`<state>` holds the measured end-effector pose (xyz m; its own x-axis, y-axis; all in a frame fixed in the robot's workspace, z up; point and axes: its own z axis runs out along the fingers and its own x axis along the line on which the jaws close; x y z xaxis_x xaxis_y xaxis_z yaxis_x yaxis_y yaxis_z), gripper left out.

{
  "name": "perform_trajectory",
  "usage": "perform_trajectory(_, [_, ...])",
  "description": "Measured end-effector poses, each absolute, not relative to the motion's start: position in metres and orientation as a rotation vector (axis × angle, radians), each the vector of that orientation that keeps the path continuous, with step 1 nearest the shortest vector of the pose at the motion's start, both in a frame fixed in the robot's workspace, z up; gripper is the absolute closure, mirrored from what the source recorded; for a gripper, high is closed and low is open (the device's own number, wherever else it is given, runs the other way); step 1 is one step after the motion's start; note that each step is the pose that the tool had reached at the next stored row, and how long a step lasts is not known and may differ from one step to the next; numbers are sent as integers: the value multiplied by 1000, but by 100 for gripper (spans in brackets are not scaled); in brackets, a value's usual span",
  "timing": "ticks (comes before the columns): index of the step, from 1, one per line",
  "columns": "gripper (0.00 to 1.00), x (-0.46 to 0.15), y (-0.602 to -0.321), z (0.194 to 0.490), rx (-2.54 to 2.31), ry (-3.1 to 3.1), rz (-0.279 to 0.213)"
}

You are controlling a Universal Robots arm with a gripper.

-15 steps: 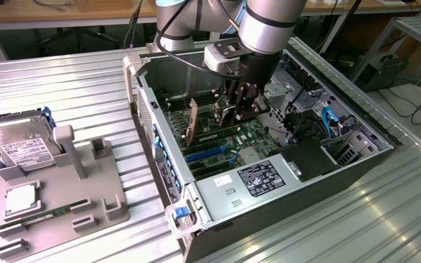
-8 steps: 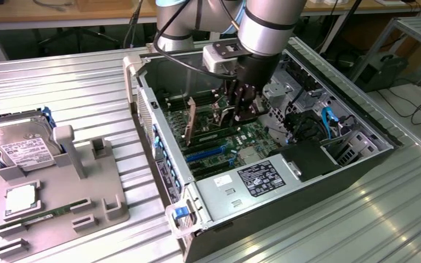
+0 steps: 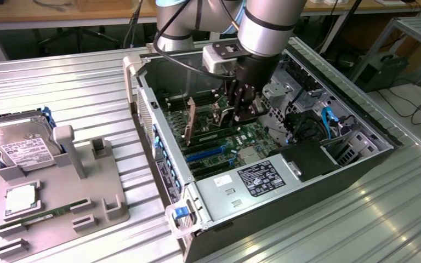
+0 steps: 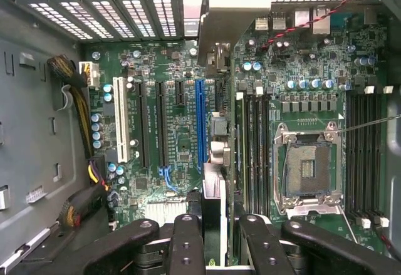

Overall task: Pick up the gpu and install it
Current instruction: 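Insert the gpu into the slot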

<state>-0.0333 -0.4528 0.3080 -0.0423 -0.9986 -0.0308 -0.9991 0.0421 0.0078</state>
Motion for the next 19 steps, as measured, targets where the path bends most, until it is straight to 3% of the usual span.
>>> perform_trajectory(19, [73,-38,-453,303,-2156,2261,42])
